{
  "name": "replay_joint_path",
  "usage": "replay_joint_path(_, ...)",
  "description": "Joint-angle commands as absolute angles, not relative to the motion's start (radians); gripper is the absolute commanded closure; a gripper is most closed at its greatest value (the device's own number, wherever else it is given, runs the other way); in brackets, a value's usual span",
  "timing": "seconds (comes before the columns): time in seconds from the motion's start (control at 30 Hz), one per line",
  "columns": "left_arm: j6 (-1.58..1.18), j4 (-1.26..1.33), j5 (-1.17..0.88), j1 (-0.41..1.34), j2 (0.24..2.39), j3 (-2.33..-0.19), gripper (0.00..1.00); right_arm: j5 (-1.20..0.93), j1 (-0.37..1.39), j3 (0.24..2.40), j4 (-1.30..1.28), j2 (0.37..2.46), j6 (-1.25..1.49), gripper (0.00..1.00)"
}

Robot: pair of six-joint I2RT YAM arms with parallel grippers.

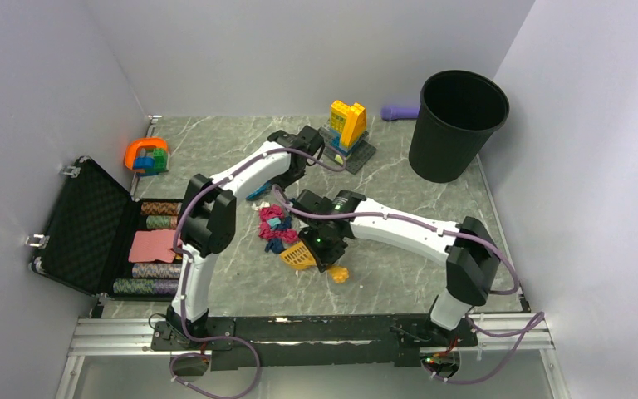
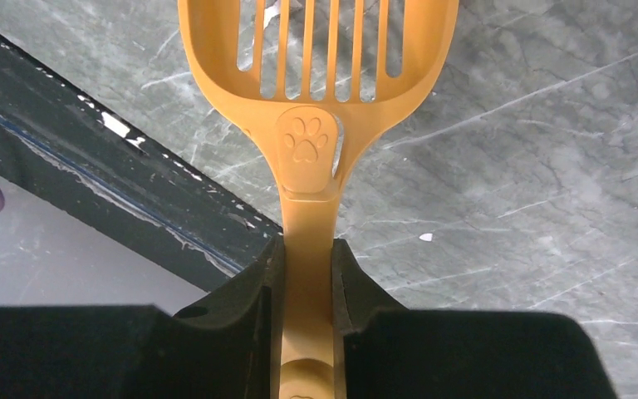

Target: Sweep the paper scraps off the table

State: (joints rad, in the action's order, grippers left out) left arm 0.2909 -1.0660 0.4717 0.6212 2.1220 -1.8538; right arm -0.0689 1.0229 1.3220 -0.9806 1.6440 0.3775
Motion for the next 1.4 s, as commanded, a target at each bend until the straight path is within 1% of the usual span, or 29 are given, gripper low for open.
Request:
replay_joint_path(0.0, 0.211, -1.140, 0.354, 0.620, 2.133, -1.923, 1.00, -0.063, 1.029, 1.407, -1.090, 1.699, 0.299, 1.00)
replay_joint_path(0.27, 0.156, -1.172, 0.305, 0.615, 2.119, -1.917, 1.00, -0.077, 1.032, 1.438, -1.129, 1.724, 0.288, 1.00)
replay_joint_path(0.5, 0.095, -1.199, 0.239, 0.615, 2.089, -1.893, 1.00, -0.078, 1.031, 1.476, -1.097, 1.790, 0.279, 1.00)
replay_joint_path(0.67, 0.065, -1.185, 0.161, 0.617, 2.046, -1.839, 1.00, -0.079, 1.031, 1.519, -1.081, 1.837, 0.279, 1.00)
replay_joint_path(0.83, 0.032, -1.181, 0.142, 0.647, 2.003, -1.775, 1.00, -0.065, 1.031, 1.538, -1.063, 1.864, 0.292, 1.00)
replay_joint_path(1.1, -0.055, -1.195, 0.062, 0.679, 1.947, -1.726, 1.00, -0.054, 1.030, 1.492, -0.977, 1.869, 0.320, 1.00)
replay_joint_path(1.37, -0.067, -1.207, -0.032, 0.704, 1.900, -1.708, 1.00, -0.016, 1.029, 1.422, -0.895, 1.868, 0.325, 1.00)
